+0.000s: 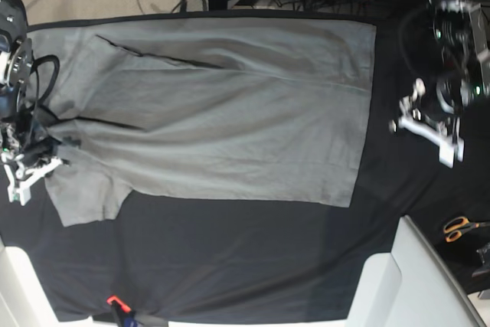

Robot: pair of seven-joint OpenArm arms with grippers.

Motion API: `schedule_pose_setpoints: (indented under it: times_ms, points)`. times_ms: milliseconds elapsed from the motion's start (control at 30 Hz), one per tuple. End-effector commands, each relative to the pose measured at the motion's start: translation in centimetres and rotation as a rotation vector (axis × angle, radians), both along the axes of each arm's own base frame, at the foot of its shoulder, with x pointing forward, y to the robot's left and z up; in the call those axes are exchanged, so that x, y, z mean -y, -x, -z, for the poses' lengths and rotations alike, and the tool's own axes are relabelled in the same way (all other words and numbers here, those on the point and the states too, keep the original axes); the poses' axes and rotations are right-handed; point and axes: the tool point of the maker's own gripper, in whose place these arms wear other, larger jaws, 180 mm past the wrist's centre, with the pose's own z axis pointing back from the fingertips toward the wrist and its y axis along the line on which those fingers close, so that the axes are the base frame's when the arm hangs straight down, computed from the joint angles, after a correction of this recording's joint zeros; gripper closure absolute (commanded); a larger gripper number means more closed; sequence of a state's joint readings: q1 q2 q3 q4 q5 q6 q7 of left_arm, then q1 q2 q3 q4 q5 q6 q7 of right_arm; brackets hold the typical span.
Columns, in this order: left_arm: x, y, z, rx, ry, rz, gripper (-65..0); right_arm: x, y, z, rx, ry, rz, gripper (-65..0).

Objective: Fold the T-shirt properly
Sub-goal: 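Lower the left gripper onto the shirt's side edge and grasp it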

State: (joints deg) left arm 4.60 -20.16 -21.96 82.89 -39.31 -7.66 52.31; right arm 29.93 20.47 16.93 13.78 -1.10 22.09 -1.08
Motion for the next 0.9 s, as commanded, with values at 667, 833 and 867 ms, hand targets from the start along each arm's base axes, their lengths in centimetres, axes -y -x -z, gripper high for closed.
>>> schedule_pose_setpoints:
  times_ms: [667, 833, 867]
  points:
    - [3.1, -7.2, 8.3, -0.172, 0.121, -0.042, -35.1, 1.6, -2.8, -4.8, 0.121, 0.067, -0.019, -0.2]
    - [5.2, -6.1, 8.9, -0.166, 0.137, -0.010, -35.2, 1.6, -2.9, -4.9, 0.124, 0.067, -0.020, -0.2]
    - [6.0, -6.0, 9.0, -0.162, 0.148, 0.000, -35.2, 1.5, -2.9, -4.9, 0.124, 0.066, -0.021, -0.2]
